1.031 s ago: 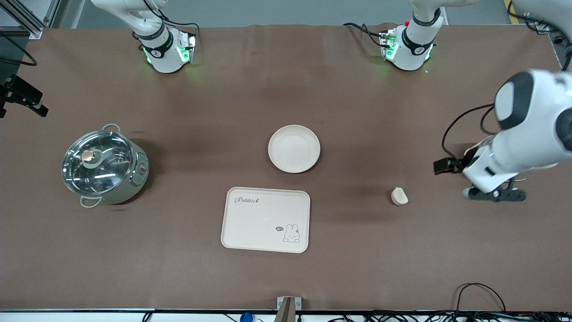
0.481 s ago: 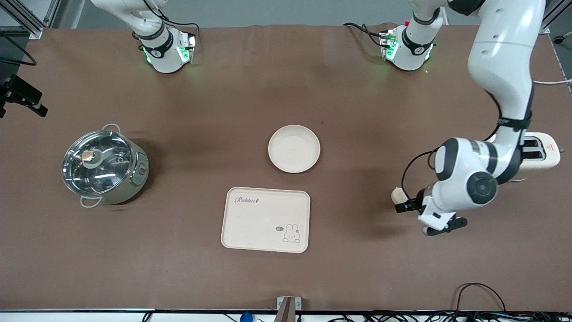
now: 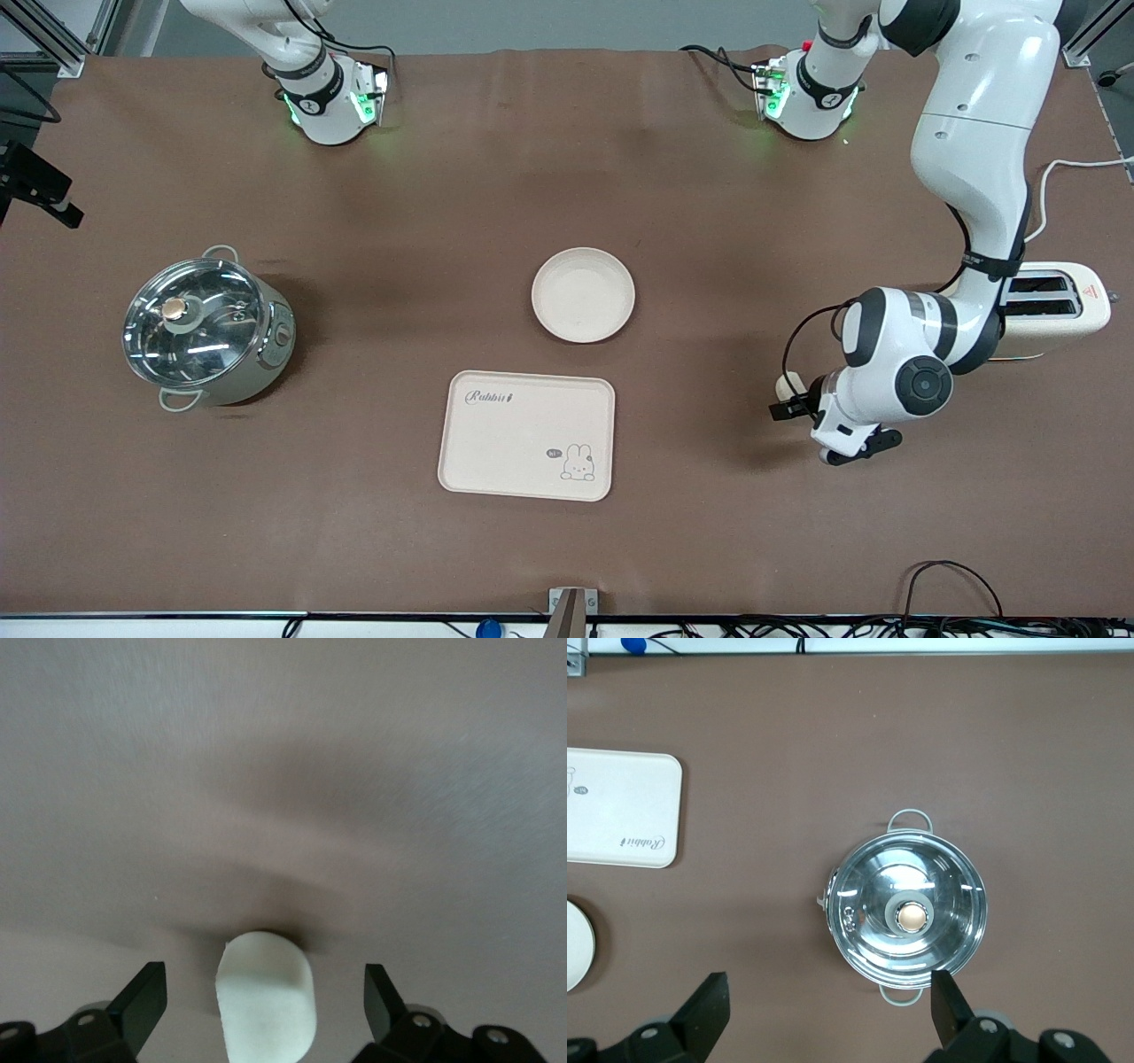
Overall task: Place bun in plate and plate on tray
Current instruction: 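Close the left gripper on the bun and lift it, then lower the bun into the plate while the right gripper approaches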
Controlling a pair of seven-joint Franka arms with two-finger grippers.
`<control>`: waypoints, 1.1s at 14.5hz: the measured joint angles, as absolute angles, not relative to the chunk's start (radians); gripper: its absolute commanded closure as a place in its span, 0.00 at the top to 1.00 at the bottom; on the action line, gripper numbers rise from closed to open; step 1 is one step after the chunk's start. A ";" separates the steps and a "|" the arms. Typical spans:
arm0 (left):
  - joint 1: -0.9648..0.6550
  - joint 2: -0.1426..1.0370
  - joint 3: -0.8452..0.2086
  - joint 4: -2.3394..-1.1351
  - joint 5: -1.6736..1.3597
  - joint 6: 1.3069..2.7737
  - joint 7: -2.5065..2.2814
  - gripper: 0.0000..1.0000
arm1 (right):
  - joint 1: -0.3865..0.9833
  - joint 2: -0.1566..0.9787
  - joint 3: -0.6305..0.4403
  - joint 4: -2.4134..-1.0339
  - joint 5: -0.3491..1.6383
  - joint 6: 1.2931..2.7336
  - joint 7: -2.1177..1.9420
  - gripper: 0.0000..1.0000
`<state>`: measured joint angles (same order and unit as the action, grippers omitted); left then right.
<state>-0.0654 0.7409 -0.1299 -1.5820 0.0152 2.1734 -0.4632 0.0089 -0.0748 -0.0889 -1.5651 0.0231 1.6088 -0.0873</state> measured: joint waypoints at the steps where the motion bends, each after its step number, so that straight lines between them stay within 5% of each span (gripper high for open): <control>1: -0.065 0.742 -0.130 -1.593 0.015 2.173 -0.464 0.71 | 0.009 -0.064 -0.089 -1.566 0.023 1.607 -0.087 1.00; 5: -0.066 0.742 -0.134 -1.610 0.015 2.173 -0.464 0.40 | 0.001 -0.017 -0.093 -1.567 0.022 1.607 -0.104 1.00; 10: -0.065 0.739 -0.160 -1.610 0.013 2.173 -0.513 0.32 | -0.013 0.035 -0.094 -1.567 0.027 1.601 -0.122 1.00; 16: -0.077 0.704 -0.309 -1.604 0.013 2.144 -0.770 0.33 | -0.002 0.137 -0.089 -1.570 0.127 1.587 -0.200 1.00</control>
<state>-0.0775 0.7044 -0.3089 -1.6037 0.0129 2.1441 -0.7698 -0.0020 0.1366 -0.0887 -1.5701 0.1273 1.5870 -0.2005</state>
